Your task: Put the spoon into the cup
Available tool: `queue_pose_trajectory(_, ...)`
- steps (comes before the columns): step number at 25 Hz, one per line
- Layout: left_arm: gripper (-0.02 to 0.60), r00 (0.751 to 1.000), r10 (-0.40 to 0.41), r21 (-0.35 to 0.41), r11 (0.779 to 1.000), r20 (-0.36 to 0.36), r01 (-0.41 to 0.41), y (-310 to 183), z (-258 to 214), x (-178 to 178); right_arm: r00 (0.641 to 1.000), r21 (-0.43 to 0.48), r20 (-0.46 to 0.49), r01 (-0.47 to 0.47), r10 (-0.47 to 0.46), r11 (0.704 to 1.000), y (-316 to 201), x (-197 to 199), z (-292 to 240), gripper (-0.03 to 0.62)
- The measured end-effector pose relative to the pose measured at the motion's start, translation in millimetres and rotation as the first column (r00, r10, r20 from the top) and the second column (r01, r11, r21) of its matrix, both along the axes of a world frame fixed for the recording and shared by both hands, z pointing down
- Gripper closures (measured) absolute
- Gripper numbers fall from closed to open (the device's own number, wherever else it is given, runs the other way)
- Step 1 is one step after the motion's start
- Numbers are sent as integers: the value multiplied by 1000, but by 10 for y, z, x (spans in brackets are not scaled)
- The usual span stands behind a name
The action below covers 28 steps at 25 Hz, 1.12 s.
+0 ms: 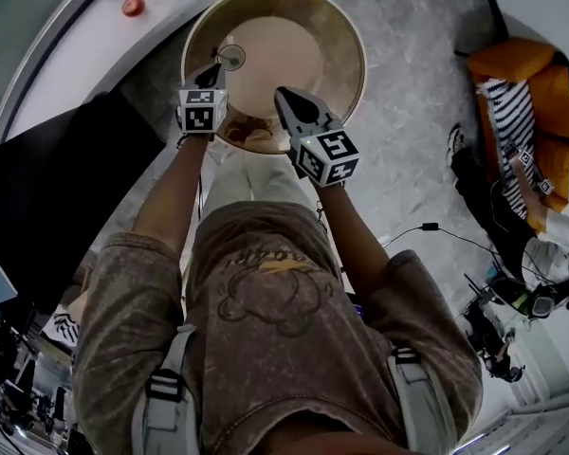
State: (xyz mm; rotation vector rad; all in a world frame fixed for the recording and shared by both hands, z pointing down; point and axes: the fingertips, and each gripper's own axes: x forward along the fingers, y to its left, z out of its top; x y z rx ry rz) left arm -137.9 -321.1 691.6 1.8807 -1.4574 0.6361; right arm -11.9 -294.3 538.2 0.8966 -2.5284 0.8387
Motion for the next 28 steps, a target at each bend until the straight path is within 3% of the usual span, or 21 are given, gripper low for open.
queue_pose_trajectory(8,563,999,-14,41,999,-36,15,179,-603,153,999,47,-8,40,-40,998,168,27,-297,576)
queue_pose_trajectory(16,563,997,70,184,981,-21,-65,358,-1653,333,999,119,-1,49,-49,992,290,120,-755,576)
queue_pose_trajectory(21,563,987,159,322,934,8,-153,378,-2317,461,998,188,11,58,-61,980,282,129,-1043,576)
queue_pose_trajectory(28,563,977,212,485,855,-7,-182,540,-3061,559,997,294,44,50,-66,954,318,140,-1489,576)
